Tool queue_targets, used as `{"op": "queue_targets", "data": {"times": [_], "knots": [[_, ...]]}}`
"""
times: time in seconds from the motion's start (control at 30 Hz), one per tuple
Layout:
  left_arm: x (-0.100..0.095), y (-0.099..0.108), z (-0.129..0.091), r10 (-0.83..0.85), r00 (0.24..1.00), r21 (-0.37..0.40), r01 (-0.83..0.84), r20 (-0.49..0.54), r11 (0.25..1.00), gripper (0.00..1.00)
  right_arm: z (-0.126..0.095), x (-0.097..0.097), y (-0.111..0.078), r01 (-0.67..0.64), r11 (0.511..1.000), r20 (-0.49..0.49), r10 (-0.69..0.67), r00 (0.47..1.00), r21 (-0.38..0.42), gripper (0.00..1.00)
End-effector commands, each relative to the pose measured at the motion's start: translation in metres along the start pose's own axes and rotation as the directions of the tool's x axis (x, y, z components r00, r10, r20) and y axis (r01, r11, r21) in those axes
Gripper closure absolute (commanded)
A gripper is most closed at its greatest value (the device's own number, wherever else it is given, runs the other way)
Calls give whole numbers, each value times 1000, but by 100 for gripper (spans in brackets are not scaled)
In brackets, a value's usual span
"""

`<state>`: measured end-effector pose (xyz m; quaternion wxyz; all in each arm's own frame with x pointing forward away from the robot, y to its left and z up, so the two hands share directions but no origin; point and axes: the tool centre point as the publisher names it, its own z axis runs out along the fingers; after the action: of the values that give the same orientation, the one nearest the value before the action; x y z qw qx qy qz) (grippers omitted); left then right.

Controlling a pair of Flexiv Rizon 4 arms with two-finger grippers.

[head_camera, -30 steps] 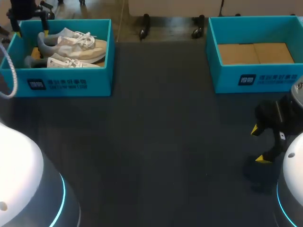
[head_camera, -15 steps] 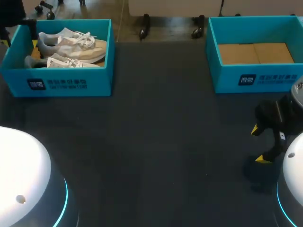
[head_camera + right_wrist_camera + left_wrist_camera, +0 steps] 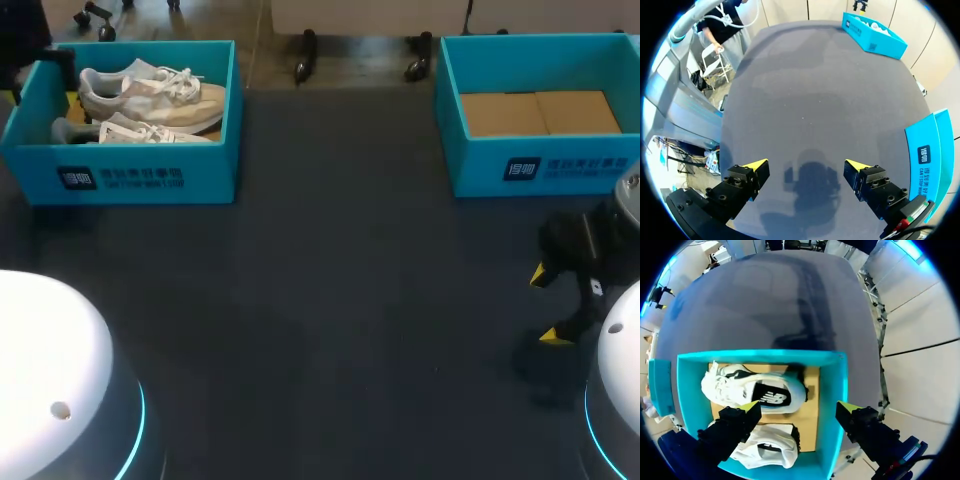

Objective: Take the shoe out of the shoebox, open the shoe tongue, remove and reinsert the insole, then place the shoe into the shoebox

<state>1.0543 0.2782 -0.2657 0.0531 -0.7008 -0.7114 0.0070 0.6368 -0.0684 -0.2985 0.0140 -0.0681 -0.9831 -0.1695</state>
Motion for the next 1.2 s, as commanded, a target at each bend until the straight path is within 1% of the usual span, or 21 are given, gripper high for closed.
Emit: {"op": "queue_targets", "data": {"times": [0.03, 0.27, 0.33, 0.43, 0.47, 0.53, 0.73, 0.97, 1.1, 1.2], "knots": [[-1, -10, 2, 2, 1000, -28, -2, 5, 1000, 0, 1, 1, 0, 0, 1000, 1, 0, 1000, 2, 0], [-3, -14, 21, 8, 1000, 4, -8, 6, 1000, 0, 1, 1, 0, 0, 1000, 1, 0, 1000, 2, 0], [-4, -14, 26, -4, 1000, -2, 4, 0, 1000, 0, 1, 1, 0, 0, 1000, 1, 0, 1000, 2, 0], [-7, -11, 34, -22, 999, -20, 22, -23, 1000, 0, 1, 1, 0, 0, 1000, 1, 0, 1000, 2, 0], [-7, -9, 36, -22, 1000, -12, 22, -18, 1000, 0, 1, 1, 0, 0, 1000, 1, 0, 1000, 2, 0], [-6, -6, 39, -27, 999, -22, 27, -22, 999, 0, 1, 1, 0, 0, 1000, 1, 0, 1000, 2, 0], [0, 0, 47, -10, 1000, 2, 10, -7, 1000, 0, 1, 1, 0, 0, 1000, 1, 0, 1000, 2, 0], [6, 7, 62, 16, 1000, 13, -16, -15, 1000, 0, 1, 1, 0, 0, 1000, 1, 0, 1000, 2, 0], [5, 13, 71, 24, 1000, 38, -23, -13, 999, 0, 1, 1, 0, 0, 1000, 1, 0, 1000, 2, 0], [2, 14, 76, 27, 1000, 42, -26, -15, 999, 0, 1, 1, 0, 0, 1000, 1, 0, 1000, 2, 0]]}}
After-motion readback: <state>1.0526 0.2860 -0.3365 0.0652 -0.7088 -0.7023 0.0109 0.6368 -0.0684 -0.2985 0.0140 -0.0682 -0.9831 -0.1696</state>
